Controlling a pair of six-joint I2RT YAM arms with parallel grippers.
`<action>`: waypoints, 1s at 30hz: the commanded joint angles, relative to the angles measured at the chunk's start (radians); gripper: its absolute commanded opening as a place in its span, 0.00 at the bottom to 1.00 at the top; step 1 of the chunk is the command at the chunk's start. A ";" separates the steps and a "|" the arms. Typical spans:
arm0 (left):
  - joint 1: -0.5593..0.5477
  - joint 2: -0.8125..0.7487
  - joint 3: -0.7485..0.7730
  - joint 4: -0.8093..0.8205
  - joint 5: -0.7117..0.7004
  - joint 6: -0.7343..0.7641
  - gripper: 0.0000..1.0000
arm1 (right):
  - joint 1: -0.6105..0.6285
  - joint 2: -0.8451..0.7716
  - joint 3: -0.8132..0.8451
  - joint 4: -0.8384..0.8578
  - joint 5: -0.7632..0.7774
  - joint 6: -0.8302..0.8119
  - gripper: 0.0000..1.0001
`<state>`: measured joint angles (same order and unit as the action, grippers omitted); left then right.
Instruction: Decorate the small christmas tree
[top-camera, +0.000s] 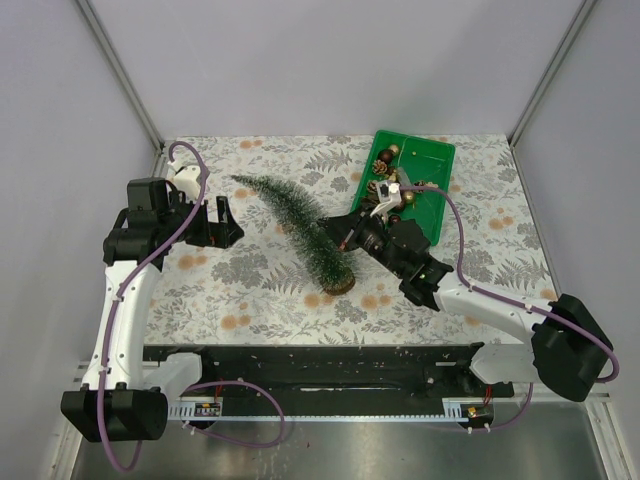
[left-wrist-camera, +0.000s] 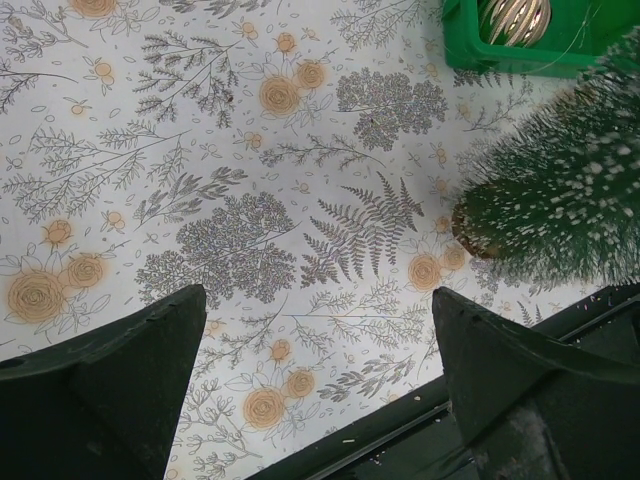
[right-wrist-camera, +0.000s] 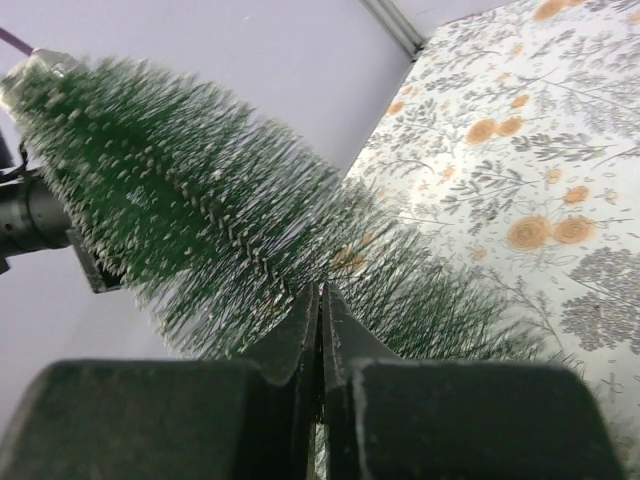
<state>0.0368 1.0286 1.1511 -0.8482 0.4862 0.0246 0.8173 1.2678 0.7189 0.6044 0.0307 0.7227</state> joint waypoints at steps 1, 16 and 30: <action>0.005 -0.012 0.007 0.043 0.034 -0.014 0.99 | 0.005 -0.031 -0.018 0.123 -0.058 0.041 0.00; 0.003 0.014 0.016 0.067 0.066 -0.054 0.99 | 0.006 -0.116 -0.200 0.187 -0.043 0.141 0.00; 0.003 0.001 0.032 0.072 0.167 -0.103 0.99 | 0.016 -0.053 -0.183 0.310 -0.107 0.216 0.00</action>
<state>0.0368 1.0466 1.1511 -0.8143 0.5907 -0.0540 0.8204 1.2163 0.5121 0.7937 -0.0628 0.9112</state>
